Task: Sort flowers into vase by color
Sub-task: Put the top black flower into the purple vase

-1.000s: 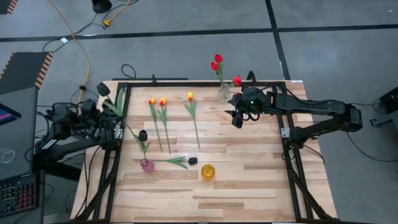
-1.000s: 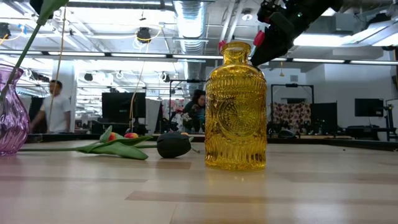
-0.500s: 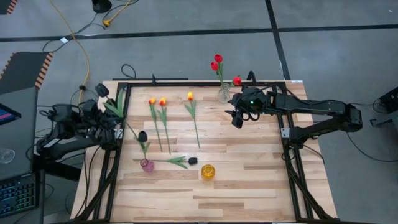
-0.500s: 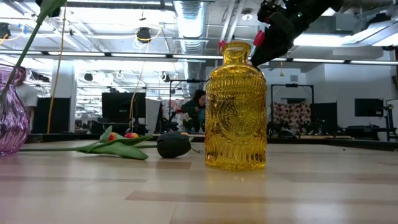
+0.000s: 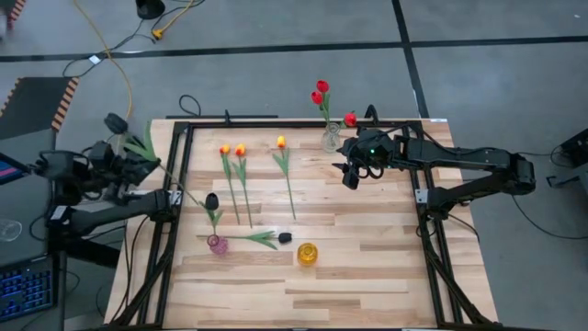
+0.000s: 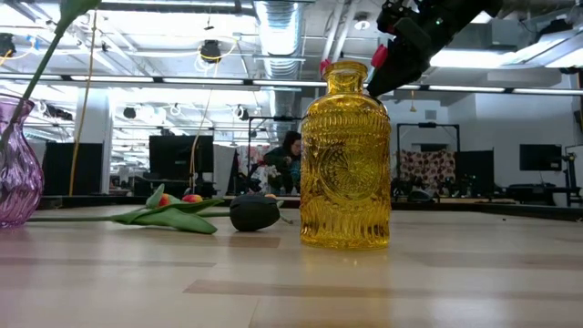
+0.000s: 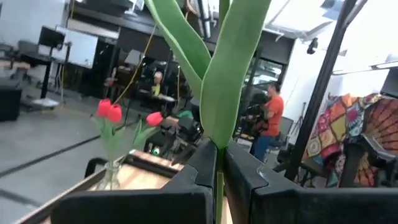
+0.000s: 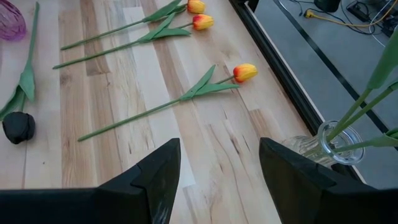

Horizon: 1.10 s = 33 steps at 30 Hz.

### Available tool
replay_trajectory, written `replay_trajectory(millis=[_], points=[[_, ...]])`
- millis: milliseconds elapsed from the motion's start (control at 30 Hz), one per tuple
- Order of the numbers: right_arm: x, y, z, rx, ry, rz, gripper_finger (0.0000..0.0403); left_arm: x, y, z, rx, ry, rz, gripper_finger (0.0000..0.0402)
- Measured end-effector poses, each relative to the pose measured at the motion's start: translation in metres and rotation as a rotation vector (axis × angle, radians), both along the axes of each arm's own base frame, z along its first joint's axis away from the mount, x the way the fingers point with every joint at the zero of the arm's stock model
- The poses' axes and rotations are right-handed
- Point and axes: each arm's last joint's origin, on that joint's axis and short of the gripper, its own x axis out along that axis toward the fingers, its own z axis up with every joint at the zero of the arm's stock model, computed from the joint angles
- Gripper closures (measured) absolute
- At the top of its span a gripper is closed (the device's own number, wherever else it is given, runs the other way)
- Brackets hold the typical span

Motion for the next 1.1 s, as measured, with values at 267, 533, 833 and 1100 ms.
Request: replay_trajectory(millis=[267,533,833,1100], points=[[0.000,0.000,0.000,0.000,0.000,0.000,0.0157,0.007,-0.002,-0.004,-0.139,0.046,-0.149,0.0401],[0.000,0.000,0.000,0.000,0.000,0.000,0.0157,0.032,0.002,-0.016,-0.219,0.140,-0.231,0.0401],[0.000,0.000,0.000,0.000,0.000,0.000,0.0157,0.038,0.004,-0.024,-0.202,0.160,-0.216,0.0401],[0.000,0.000,0.000,0.000,0.000,0.000,0.0157,0.038,0.003,-0.019,-0.199,0.116,-0.225,0.0401]])
